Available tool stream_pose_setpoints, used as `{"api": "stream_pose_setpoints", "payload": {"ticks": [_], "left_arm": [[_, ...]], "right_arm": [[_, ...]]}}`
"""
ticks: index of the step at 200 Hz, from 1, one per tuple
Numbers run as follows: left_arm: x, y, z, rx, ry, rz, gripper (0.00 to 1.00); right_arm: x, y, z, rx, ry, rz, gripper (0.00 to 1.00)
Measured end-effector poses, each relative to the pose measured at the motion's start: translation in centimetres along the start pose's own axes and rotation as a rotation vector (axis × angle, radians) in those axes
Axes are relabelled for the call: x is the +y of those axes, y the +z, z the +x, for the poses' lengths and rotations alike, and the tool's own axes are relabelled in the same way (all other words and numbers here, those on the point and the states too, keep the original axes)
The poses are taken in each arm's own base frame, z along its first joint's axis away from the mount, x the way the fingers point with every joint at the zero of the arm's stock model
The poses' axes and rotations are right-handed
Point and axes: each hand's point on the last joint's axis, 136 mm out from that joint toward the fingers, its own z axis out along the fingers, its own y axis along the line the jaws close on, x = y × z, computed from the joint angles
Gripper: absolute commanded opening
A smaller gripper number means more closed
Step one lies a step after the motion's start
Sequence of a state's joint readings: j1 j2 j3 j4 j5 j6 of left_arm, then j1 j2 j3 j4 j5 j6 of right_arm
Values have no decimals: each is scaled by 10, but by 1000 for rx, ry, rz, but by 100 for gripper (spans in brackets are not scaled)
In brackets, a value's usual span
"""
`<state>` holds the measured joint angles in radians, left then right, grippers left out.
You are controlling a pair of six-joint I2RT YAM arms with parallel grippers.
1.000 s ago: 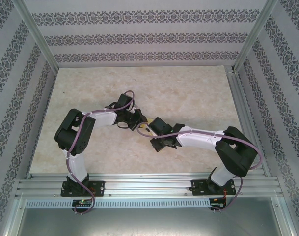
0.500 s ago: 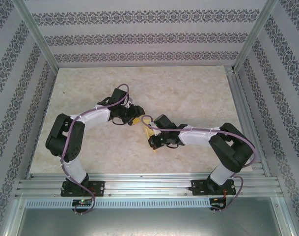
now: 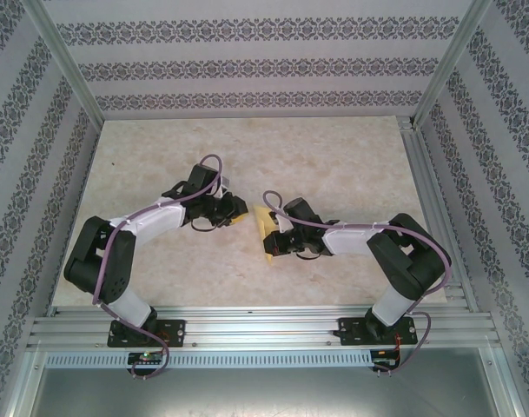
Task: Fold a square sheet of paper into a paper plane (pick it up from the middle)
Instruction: Fold the wing for the fifth time at the center of the table.
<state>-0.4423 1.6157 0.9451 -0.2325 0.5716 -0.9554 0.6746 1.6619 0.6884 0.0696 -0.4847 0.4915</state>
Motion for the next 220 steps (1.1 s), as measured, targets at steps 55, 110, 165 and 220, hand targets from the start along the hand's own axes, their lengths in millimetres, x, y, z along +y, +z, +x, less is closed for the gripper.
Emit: {"api": "stream_pose_setpoints", "payload": {"ticks": [55, 110, 165, 220], "left_arm": [[-8, 12, 9, 23, 31, 28, 16], [-1, 26, 13, 54, 22, 20, 16], [-4, 35, 26, 91, 41, 18, 16], [-12, 47, 28, 119, 56, 23, 16]], "right_arm": [[-6, -3, -4, -17, 70, -44, 4], [-15, -3, -2, -16, 117, -50, 4], [-19, -5, -4, -30, 165, -87, 5], [-13, -8, -6, -34, 183, -126, 5]]}}
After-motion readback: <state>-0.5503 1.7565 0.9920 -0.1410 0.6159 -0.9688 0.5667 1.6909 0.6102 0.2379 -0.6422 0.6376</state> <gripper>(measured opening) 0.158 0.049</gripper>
